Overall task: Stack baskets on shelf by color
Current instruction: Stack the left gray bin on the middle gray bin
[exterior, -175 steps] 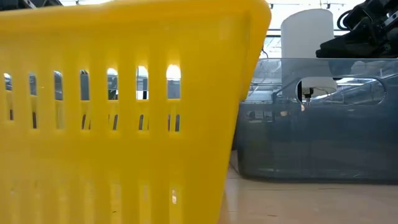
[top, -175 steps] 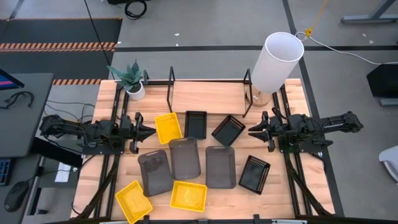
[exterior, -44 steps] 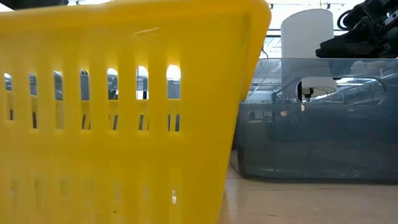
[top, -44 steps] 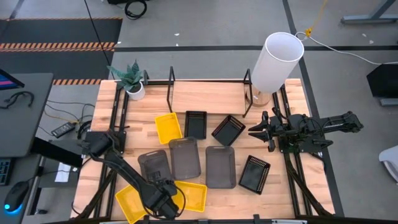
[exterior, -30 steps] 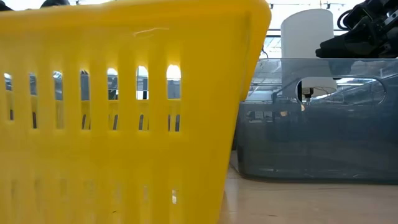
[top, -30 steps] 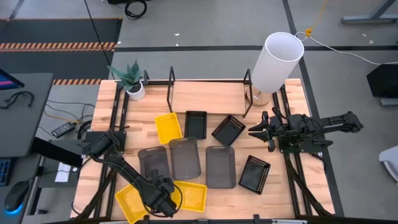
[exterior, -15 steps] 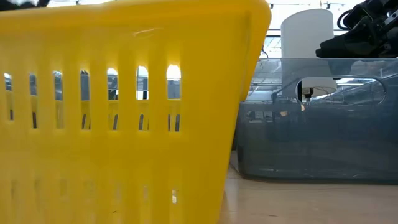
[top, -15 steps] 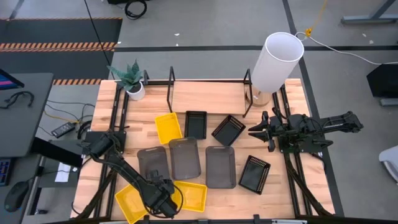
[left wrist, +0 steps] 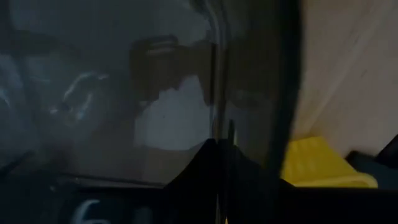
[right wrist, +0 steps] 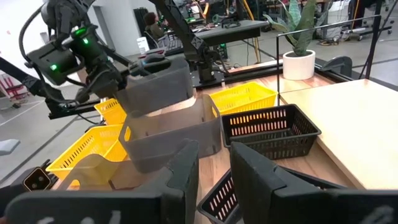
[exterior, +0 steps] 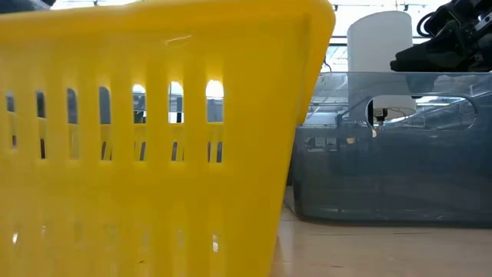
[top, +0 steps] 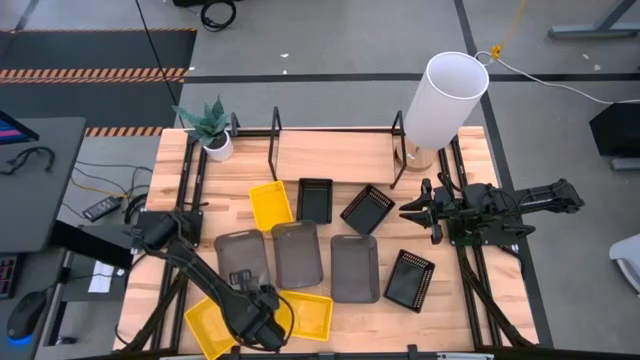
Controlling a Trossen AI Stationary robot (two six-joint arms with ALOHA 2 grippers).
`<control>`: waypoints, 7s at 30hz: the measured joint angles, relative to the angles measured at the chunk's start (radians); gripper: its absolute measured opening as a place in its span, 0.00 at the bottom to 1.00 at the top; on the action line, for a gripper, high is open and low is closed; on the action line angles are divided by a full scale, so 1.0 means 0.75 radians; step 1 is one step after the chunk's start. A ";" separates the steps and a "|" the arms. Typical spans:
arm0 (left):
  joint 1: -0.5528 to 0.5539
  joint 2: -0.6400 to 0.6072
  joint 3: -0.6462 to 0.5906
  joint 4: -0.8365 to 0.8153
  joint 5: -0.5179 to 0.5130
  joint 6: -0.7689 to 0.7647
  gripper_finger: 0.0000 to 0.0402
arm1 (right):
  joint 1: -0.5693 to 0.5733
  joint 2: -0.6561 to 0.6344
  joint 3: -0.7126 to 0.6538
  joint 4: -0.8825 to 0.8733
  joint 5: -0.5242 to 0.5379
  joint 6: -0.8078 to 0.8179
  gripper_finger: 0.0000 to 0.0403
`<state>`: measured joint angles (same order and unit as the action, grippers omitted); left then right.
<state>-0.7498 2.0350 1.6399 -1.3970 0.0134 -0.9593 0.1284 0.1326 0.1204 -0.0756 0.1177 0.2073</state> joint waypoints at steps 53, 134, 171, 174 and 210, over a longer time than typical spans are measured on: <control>0.024 -0.056 0.206 -0.158 -0.090 -0.012 0.02 | 0.000 0.000 0.000 0.000 0.000 0.000 0.24; 0.283 -0.050 0.112 0.381 -0.315 0.213 0.02 | 0.000 -0.001 0.000 0.000 0.000 0.000 0.24; 0.282 -0.050 0.113 0.376 -0.315 0.227 0.18 | -0.001 0.000 0.000 0.000 0.000 -0.001 0.24; 0.282 -0.050 0.113 0.369 -0.315 0.226 0.19 | -0.001 -0.001 0.000 0.000 0.000 0.000 0.24; 0.261 -0.048 0.114 0.229 -0.249 0.258 0.03 | -0.001 0.000 0.000 0.000 -0.001 0.000 0.24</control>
<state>-0.5541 1.9987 1.7256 -1.2251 -0.1735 -0.7658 0.1280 0.1323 0.1204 -0.0753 0.1173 0.2070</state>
